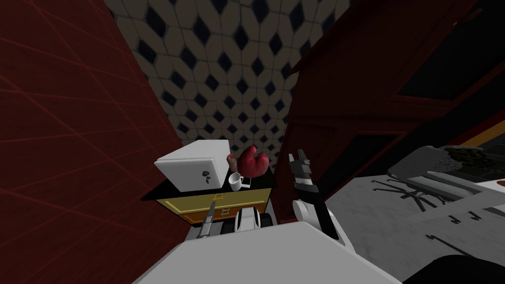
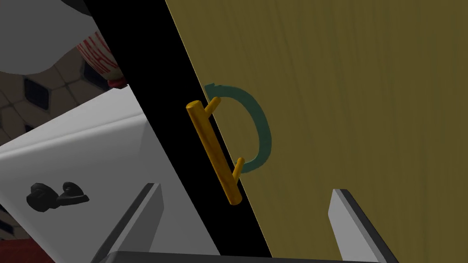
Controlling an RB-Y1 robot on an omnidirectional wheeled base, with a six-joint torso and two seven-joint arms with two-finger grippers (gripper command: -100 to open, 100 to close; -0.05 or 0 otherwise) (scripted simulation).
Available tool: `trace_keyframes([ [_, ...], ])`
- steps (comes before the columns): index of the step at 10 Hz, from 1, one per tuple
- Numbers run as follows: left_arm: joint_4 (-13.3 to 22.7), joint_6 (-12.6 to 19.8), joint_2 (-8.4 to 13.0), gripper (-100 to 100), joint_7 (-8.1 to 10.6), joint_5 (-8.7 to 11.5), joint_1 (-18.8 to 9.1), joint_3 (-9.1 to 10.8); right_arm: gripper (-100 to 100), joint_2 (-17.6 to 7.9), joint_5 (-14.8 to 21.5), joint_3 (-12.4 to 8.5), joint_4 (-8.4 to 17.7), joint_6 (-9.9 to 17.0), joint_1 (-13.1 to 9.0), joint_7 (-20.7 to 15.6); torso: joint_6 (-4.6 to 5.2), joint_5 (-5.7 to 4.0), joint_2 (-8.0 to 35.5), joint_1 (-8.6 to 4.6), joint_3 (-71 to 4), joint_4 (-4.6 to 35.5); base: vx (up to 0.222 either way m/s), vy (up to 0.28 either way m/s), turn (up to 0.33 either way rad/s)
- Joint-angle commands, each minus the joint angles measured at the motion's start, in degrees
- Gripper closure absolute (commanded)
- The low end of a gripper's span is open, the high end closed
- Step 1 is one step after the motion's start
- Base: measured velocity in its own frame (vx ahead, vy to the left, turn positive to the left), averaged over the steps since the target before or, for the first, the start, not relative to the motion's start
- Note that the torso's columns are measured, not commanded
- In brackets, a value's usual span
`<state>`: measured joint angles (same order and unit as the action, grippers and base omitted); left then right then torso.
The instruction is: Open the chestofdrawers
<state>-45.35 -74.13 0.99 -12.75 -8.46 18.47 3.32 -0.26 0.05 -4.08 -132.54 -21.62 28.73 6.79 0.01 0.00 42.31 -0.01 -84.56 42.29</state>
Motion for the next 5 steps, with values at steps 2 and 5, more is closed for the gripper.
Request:
trace_keyframes([
  [2, -3.6, 5.08, 1.04, -100, 1.3, 0.46, -1.42, 0.21, 0, 0.0, 0.0, 0.0, 0.0, 0.0, 0.0, 0.0, -0.01, -0.01, -0.01, -0.03, -0.01, -0.01, -0.013, -0.034, 0.002],
  [5, -3.49, 5.14, 1.07, -100, 1.28, 0.5, -1.69, 0.25, 0, 0.0, 0.0, 0.0, 0.0, 0.0, 0.0, 0.0, -0.01, 0.02, -0.02, 0.05, -0.01, -0.01, -0.007, -0.016, 0.0],
])
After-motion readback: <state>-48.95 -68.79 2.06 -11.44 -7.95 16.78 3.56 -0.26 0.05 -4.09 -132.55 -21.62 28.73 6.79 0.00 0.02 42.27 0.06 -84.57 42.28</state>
